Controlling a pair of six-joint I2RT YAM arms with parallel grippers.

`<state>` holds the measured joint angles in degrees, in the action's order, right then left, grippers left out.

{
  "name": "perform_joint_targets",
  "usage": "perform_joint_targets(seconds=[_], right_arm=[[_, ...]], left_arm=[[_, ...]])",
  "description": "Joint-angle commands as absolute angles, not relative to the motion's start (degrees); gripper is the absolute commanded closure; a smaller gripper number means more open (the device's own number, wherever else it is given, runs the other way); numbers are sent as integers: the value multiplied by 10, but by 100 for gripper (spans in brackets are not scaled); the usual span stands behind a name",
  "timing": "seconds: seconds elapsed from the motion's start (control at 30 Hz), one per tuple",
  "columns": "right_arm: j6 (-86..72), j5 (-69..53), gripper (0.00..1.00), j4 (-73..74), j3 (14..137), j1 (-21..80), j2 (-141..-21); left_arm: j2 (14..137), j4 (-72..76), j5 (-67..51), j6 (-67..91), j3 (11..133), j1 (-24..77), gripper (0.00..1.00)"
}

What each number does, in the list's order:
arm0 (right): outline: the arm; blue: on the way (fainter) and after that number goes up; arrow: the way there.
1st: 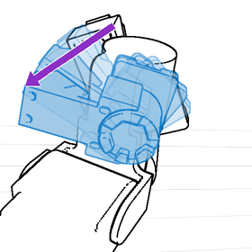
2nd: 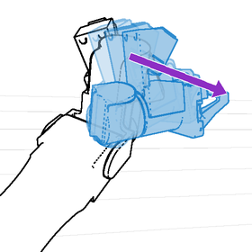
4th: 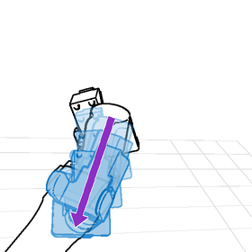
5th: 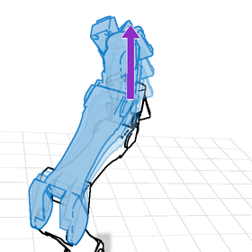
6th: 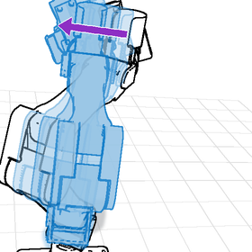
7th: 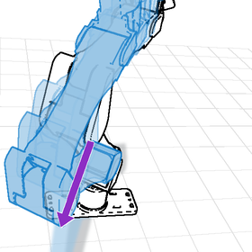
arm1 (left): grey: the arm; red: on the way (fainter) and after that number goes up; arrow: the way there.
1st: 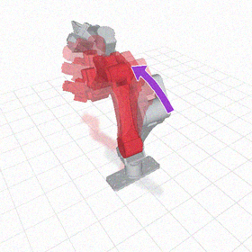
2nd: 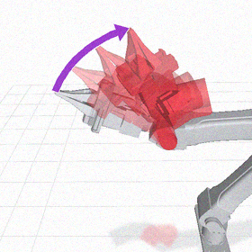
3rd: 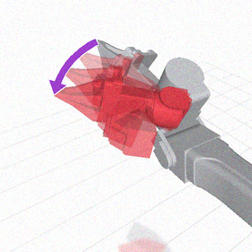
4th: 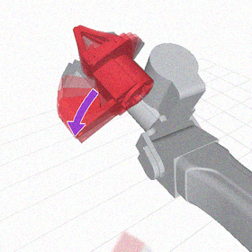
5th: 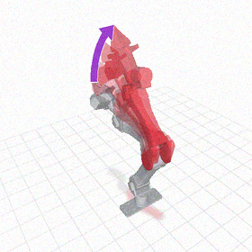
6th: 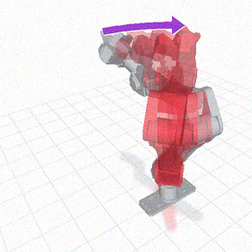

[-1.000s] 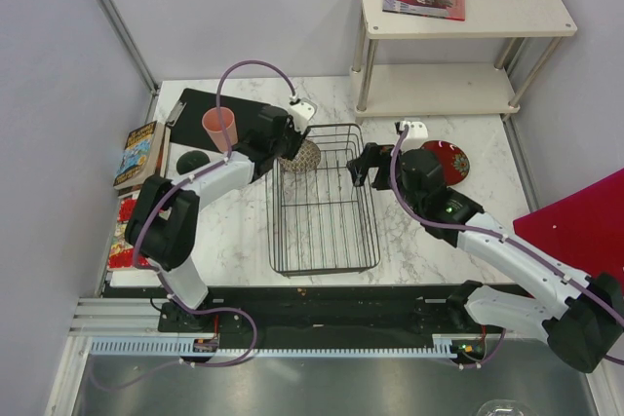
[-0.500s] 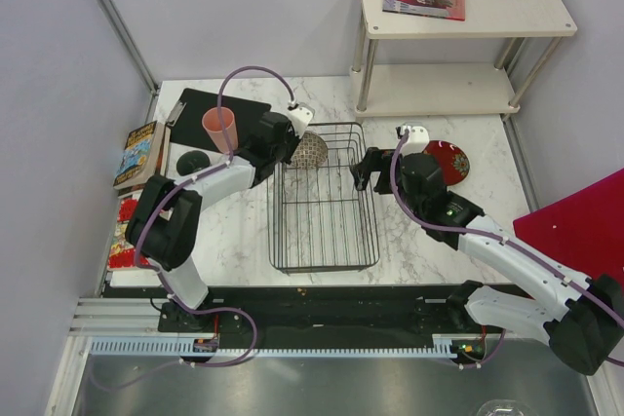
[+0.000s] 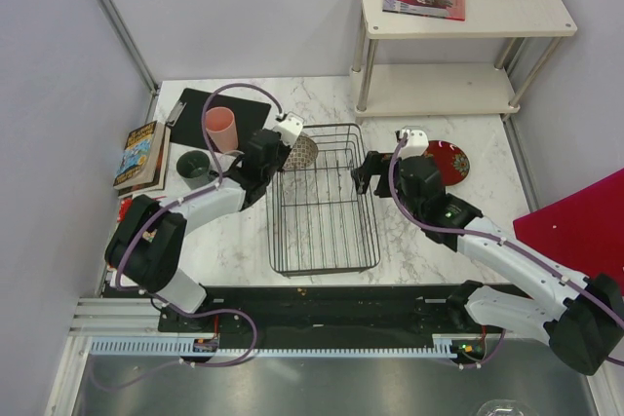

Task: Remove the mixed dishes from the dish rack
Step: Pick up the bowl from the dish rack.

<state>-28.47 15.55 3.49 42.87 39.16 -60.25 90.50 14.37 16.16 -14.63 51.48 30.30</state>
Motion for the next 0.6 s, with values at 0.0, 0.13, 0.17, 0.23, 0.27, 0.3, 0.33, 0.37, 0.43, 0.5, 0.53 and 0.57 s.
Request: perform_joint_targets(seconds=[0.0,0.13,0.17,0.23,0.27,0.3,0.33,0.37,0.43,0.5,0.53,0.57], right_arm=[[-288,170,3,15,419,394,-592],[-288,183,3,7,410,395,-597],[-287,186,3,6,410,394,-598],[-286,191,3,5,410,395,-600],[-286,194,3,4,410,394,-601],[-287,196,3,4,410,394,-603],[-287,198,3,4,410,394,-603],[-287,200,3,4,410,394,-604],[-291,202,3,4,410,394,-606],[-292,202,3,4,413,394,-604],[-294,200,3,6,419,394,-601],[-294,200,3,10,422,393,-598]], left_arm=[[828,317,201,-168,464,329,98],[795,417,237,-205,411,368,98],[789,471,252,-218,401,377,98],[773,515,268,-253,381,401,98],[767,550,280,-263,375,408,98],[761,568,283,-278,369,419,98],[750,582,286,-286,361,424,98],[744,596,290,-292,358,430,98],[733,613,292,-306,359,441,98],[719,600,301,-315,369,451,98],[715,583,314,-309,389,460,98],[705,554,336,-296,404,462,98]])
